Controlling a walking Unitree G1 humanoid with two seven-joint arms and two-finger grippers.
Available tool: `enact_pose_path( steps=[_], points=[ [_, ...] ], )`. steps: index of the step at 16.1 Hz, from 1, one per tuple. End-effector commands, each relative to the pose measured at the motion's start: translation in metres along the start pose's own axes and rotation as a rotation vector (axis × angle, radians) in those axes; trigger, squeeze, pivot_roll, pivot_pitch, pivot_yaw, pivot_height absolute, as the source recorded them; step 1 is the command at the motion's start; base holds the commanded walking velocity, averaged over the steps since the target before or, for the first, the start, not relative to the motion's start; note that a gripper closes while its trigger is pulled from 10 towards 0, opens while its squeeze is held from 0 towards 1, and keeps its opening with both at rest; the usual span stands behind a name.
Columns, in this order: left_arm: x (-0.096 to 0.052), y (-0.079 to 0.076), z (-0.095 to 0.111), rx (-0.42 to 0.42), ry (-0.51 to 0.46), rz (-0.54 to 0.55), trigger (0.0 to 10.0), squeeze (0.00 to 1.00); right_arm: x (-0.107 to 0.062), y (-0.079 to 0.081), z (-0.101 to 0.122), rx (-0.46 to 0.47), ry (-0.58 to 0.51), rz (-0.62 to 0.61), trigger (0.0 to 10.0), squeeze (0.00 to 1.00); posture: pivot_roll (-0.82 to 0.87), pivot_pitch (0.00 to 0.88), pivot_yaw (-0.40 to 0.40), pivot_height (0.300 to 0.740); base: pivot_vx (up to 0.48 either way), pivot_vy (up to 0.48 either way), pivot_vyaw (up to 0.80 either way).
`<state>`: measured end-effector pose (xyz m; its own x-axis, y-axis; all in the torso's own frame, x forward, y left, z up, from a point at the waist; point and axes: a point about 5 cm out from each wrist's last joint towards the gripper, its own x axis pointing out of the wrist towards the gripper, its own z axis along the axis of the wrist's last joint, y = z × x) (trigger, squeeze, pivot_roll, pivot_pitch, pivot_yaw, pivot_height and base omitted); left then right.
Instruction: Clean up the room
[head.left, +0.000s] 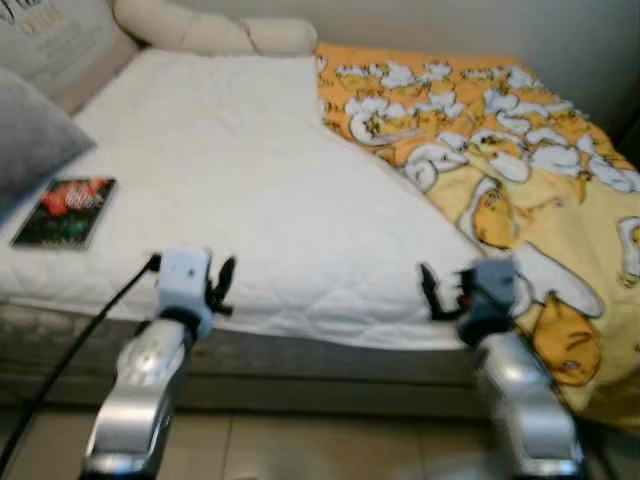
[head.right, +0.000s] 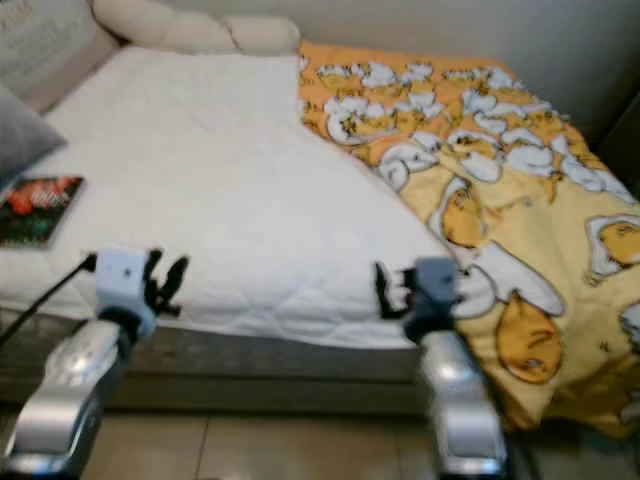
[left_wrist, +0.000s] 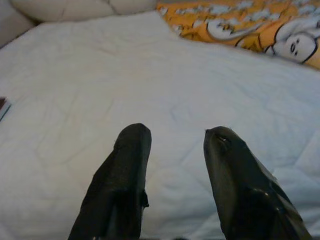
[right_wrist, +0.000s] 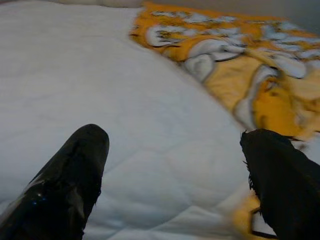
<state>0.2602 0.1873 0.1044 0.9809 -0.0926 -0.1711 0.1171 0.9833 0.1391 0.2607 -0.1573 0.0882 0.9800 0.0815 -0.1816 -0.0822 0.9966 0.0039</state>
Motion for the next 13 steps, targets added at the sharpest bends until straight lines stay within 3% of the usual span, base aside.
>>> enact_pose_path(
  steps=[1,3,7,8,9,13],
  points=[
    [0.0009,-0.0012,0.0034,0.003,-0.012,0.001,10.0,0.0,-0.0014,-0.0044,0.003,-0.004,-0.005,-0.011,10.0,1.0,0.03,0.0,-0.027,0.74,0.0,-0.352,0.0],
    [0.0015,-0.0019,0.0041,0.011,-0.018,0.0,10.0,0.0,-0.0029,-0.0075,-0.0001,-0.001,0.006,-0.017,10.0,1.0,0.04,0.0,-0.027,0.74,0.0,-0.352,0.0],
    [0.0025,-0.0019,0.0086,0.013,-0.037,-0.036,10.0,0.0,0.0004,-0.0068,0.0036,0.028,-0.011,-0.023,10.0,1.0,0.04,0.0,-0.022,0.74,0.0,0.0,0.0],
    [0.0024,-0.0024,0.0081,0.008,-0.033,-0.044,10.0,0.0,0.0007,-0.0048,0.0036,0.027,-0.011,-0.015,10.0,0.2,0.04,0.0,-0.022,0.74,0.0,0.0,0.0],
    [0.0029,-0.0031,0.0077,-0.008,-0.03,-0.049,10.0,0.0,0.0008,-0.0032,0.0033,0.029,-0.01,-0.007,10.0,0.0,0.04,0.0,-0.021,0.74,0.0,0.0,0.0],
    [0.0035,-0.0043,0.0079,-0.031,-0.029,-0.062,10.0,0.0,0.0009,-0.005,0.0011,0.027,0.007,-0.014,10.0,0.0,0.04,0.0,-0.021,0.74,0.0,0.0,0.0]
  ],
)
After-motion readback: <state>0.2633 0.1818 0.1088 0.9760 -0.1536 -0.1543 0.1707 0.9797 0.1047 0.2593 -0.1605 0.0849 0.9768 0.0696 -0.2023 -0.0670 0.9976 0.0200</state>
